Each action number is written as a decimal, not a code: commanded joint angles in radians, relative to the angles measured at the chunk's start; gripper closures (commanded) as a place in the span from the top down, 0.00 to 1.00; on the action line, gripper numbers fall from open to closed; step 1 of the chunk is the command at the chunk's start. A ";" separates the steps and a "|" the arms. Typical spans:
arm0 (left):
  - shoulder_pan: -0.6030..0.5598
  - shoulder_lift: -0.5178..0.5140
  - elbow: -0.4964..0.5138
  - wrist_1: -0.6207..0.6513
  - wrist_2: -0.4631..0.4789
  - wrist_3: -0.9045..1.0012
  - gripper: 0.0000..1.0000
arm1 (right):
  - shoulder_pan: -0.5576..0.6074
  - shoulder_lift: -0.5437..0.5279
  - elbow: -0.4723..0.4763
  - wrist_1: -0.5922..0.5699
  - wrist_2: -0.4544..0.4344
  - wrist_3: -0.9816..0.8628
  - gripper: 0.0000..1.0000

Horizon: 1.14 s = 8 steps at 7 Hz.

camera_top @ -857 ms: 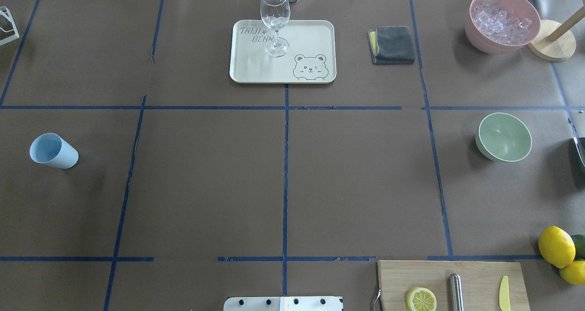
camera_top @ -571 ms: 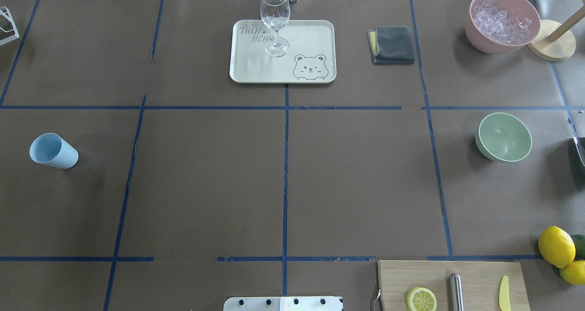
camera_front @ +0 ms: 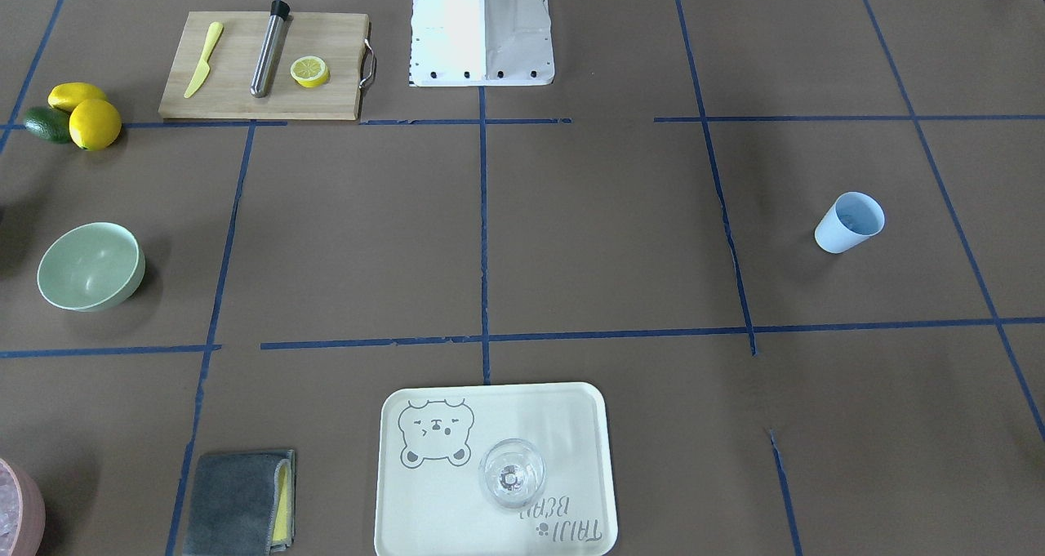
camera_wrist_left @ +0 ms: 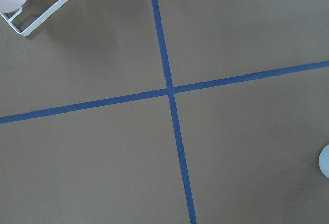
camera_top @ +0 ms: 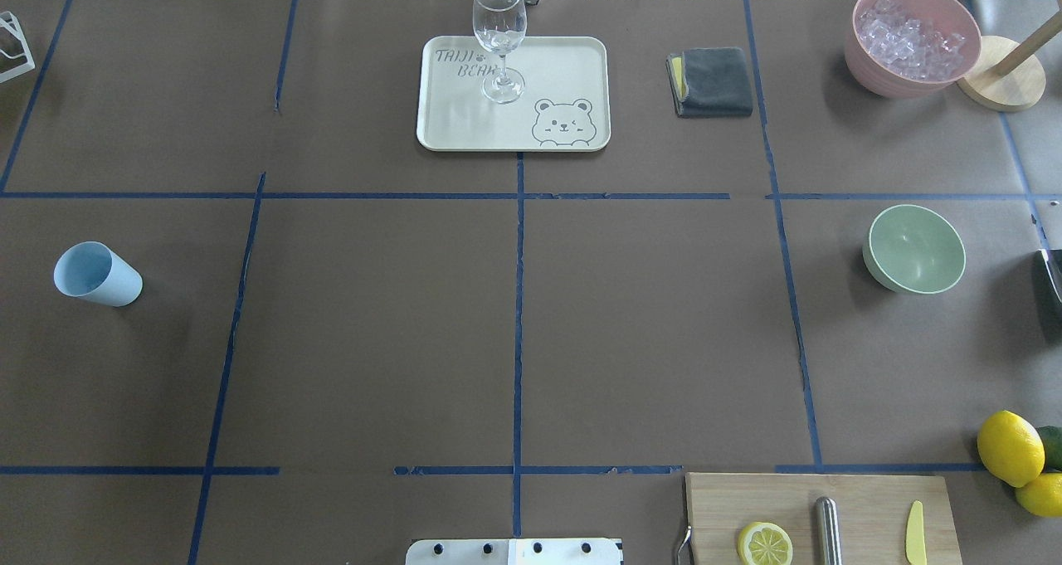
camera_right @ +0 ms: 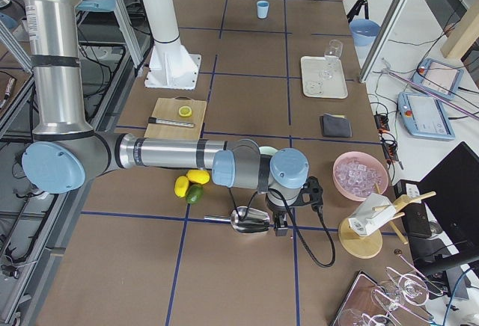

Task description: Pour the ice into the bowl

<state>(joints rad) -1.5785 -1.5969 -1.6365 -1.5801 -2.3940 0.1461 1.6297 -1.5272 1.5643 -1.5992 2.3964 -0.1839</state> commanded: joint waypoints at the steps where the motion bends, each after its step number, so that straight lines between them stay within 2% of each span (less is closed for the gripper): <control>1: 0.002 -0.026 -0.022 -0.043 -0.004 -0.002 1.00 | -0.057 0.053 -0.006 0.036 0.001 0.199 1.00; 2: 0.002 -0.029 -0.064 -0.063 -0.001 -0.006 1.00 | -0.120 0.052 0.005 0.123 0.003 0.298 1.00; 3: 0.002 -0.031 -0.130 -0.066 -0.001 -0.061 1.00 | -0.198 0.044 0.014 0.253 0.000 0.499 1.00; 4: 0.002 -0.032 -0.175 -0.090 0.009 -0.162 1.00 | -0.258 0.036 0.020 0.421 -0.006 0.687 1.00; 5: 0.003 -0.023 -0.245 -0.098 0.019 -0.224 1.00 | -0.330 -0.026 0.020 0.576 -0.016 0.818 1.00; 6: 0.017 -0.023 -0.281 -0.100 0.035 -0.293 1.00 | -0.381 -0.059 0.022 0.658 -0.025 0.895 1.00; 7: 0.043 -0.023 -0.322 -0.101 0.045 -0.348 1.00 | -0.446 -0.095 0.016 0.721 -0.072 0.918 1.00; 8: 0.102 -0.005 -0.392 -0.104 0.138 -0.432 1.00 | -0.499 -0.143 0.011 0.793 -0.132 0.922 1.00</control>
<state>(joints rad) -1.5314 -1.6160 -1.9547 -1.6807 -2.3326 -0.1934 1.2013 -1.6157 1.5807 -0.8990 2.3272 0.7114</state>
